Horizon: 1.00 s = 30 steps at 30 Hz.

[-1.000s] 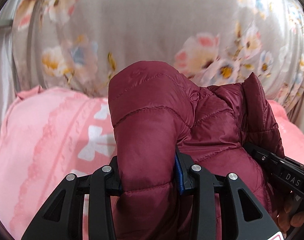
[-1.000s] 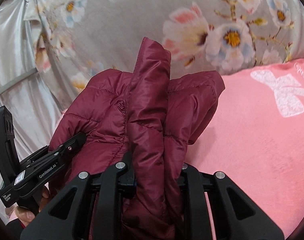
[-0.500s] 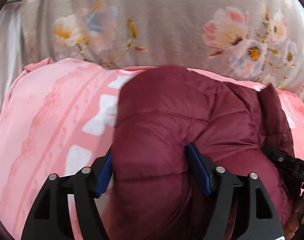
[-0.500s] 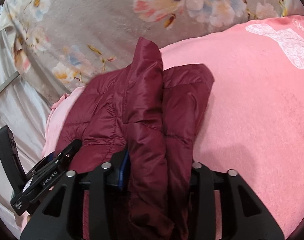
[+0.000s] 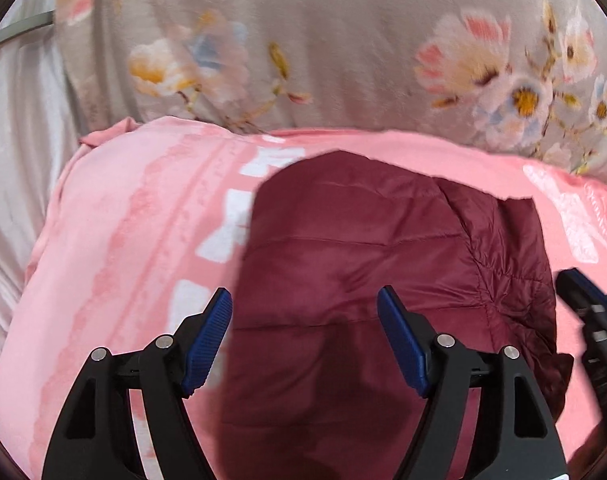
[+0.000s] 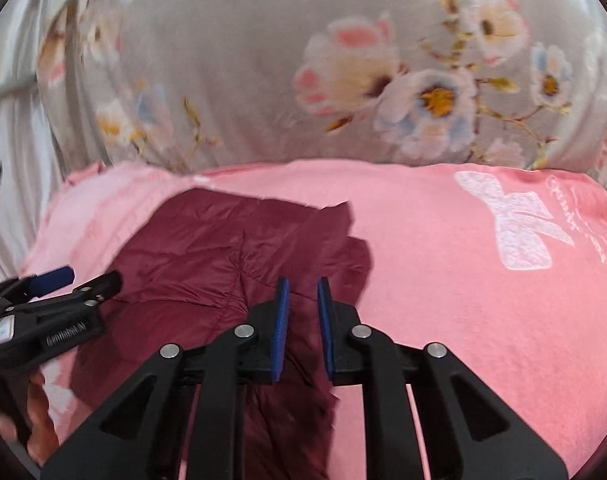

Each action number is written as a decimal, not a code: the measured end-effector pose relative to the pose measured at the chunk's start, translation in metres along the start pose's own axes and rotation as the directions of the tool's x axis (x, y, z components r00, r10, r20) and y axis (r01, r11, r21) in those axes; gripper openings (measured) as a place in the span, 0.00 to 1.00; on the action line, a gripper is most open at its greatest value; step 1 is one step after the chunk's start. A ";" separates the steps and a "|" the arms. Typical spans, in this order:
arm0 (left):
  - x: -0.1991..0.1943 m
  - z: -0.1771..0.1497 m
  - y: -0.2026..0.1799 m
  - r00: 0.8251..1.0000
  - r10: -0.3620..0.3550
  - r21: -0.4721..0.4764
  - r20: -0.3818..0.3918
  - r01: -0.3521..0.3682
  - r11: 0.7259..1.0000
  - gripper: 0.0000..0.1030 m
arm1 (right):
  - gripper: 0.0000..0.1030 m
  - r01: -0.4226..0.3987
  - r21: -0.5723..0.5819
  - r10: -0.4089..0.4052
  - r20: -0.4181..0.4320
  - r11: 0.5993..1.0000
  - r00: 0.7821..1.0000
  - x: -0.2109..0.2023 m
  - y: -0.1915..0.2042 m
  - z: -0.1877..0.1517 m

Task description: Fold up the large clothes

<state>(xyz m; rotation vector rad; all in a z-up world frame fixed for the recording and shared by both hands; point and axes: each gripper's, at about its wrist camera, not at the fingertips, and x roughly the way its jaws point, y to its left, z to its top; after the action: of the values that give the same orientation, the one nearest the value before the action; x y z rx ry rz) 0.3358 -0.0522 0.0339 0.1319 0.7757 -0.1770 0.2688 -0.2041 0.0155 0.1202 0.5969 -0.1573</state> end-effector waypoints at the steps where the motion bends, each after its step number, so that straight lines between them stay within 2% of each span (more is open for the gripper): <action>1: 0.007 -0.001 -0.003 1.000 -0.001 -0.005 -0.017 0.001 1.000 0.71 | 0.14 0.012 0.006 -0.012 -0.021 1.000 1.000 0.013 0.000 -0.002; 3: 0.027 -0.006 -0.008 0.999 0.007 -0.023 -0.053 -0.009 1.000 0.72 | 0.14 0.046 0.016 -0.045 -0.050 0.999 0.998 0.035 -0.003 -0.010; 7: 0.037 -0.015 -0.012 0.999 0.034 -0.029 0.000 -0.034 0.999 0.78 | 0.13 0.034 0.031 -0.031 -0.095 0.999 0.995 0.056 -0.009 -0.029; 14: 0.044 -0.024 -0.020 0.995 0.078 0.012 0.056 -0.079 0.997 0.79 | 0.13 0.004 0.050 0.003 -0.140 0.999 0.990 0.065 -0.014 -0.031; 30: 0.048 -0.026 -0.022 0.996 0.079 0.012 0.052 -0.080 0.997 0.79 | 0.13 0.016 0.029 -0.011 -0.149 0.999 0.989 0.067 -0.012 -0.030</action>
<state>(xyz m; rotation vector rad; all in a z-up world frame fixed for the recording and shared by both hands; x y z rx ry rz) 0.3473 -0.0743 -0.0192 0.1707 0.7163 -0.1104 0.3052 -0.2186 -0.0477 0.1584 0.7449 -0.1714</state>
